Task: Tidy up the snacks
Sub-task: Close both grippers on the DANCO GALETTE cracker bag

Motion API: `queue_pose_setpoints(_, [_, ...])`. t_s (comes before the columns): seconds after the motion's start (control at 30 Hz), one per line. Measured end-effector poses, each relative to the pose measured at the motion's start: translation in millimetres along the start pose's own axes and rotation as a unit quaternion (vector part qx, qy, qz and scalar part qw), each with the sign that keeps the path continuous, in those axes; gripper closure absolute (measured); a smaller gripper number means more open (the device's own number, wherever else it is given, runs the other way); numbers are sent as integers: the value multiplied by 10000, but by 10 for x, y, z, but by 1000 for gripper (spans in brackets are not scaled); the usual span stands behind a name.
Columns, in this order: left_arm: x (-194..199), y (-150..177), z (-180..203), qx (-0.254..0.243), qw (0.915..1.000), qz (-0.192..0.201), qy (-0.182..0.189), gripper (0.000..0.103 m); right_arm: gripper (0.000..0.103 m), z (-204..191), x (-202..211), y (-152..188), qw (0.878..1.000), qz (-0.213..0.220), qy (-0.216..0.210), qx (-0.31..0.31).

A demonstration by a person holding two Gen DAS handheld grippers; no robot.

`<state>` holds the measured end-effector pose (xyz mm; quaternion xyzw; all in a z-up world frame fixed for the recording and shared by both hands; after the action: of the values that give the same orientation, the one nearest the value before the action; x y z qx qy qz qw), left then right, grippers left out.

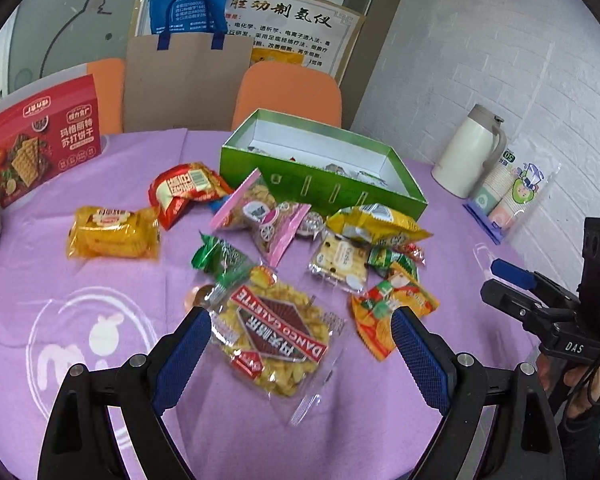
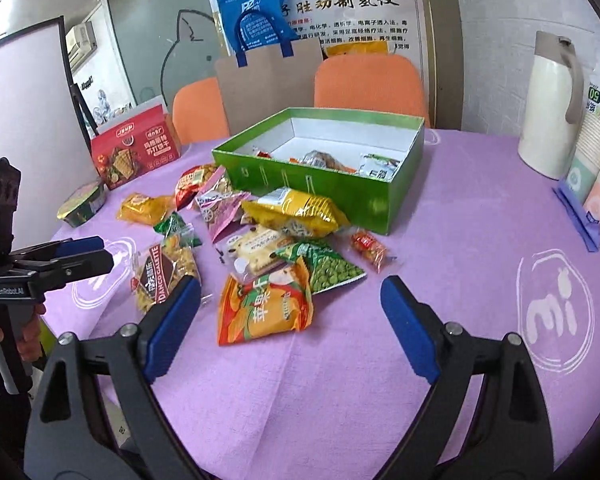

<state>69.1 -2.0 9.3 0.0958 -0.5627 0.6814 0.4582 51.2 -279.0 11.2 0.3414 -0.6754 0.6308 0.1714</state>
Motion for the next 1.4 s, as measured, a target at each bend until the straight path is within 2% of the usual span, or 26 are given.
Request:
queue_pose_setpoints(0.17, [-75, 169, -149, 171, 9996, -229, 15, 10, 15, -325, -190, 80, 9977, -297, -518, 327])
queue_pose_setpoints(0.3, [-80, 152, -317, 509, 9981, -176, 289, 10, 19, -676, -345, 181, 9910, -570, -878, 833])
queue_pose_setpoints(0.4, [-104, 96, -432, 687, 9967, -130, 405, 13, 25, -817, -488, 202, 9869, -784, -1089, 900])
queue_pose_setpoints(0.53, [-211, 60, -568, 805, 9954, -258, 461, 24, 28, -848, -665, 167, 9863, -936, -1136, 739])
queue_pose_setpoints(0.67, [-309, 107, -685, 1021, 9922, -352, 630, 27, 29, -831, -811, 135, 9852, -1054, -1224, 571])
queue_pose_setpoints(0.73, [-372, 111, -710, 1135, 9891, -419, 845, 38, 37, -844, -888, 129, 9838, -1123, -1287, 540])
queue_pose_setpoints(0.77, [-408, 111, -714, 1166, 9880, -463, 902, 39, 37, -853, -921, 127, 9830, -1161, -1315, 536])
queue_pose_setpoints(0.87, [-488, 115, -716, 1134, 9884, -554, 841, 39, 39, -878, -991, 134, 9824, -1214, -1327, 515])
queue_pose_setpoints(0.97, [-519, 133, -743, 1192, 9873, -546, 901, 40, 46, -863, -1009, 142, 9803, -1295, -1411, 491])
queue_pose_setpoints(1.1, [-551, 148, -726, 1151, 9867, -627, 958, 56, 52, -872, -1055, 135, 9776, -1350, -1568, 385])
queue_pose_setpoints(1.17, [-542, 160, -717, 1132, 9874, -589, 933, 57, 55, -885, -1065, 134, 9773, -1336, -1605, 354])
queue_pose_setpoints(1.23, [-539, 163, -696, 1113, 9890, -501, 838, 61, 68, -890, -1055, 117, 9779, -1283, -1622, 319])
queue_pose_setpoints(1.3, [-515, 140, -652, 1070, 9901, -491, 762, 65, 73, -900, -1039, 92, 9786, -1277, -1593, 267])
queue_pose_setpoints(1.4, [-432, 85, -559, 971, 9916, -378, 765, 65, 75, -897, -914, 51, 9821, -1069, -1517, 309])
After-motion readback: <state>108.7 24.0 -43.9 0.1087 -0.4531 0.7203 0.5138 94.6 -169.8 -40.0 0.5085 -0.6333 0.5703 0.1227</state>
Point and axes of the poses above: each gripper's, at about its wrist camera, not at the fingertips, and x roughly against the way its jaws point, z to its right, y to its underside, the point moved 1 cm from there along -x, roughly the way its jaws point, and after that the axes turned 7 degrees about y, right-handed, at the moved point
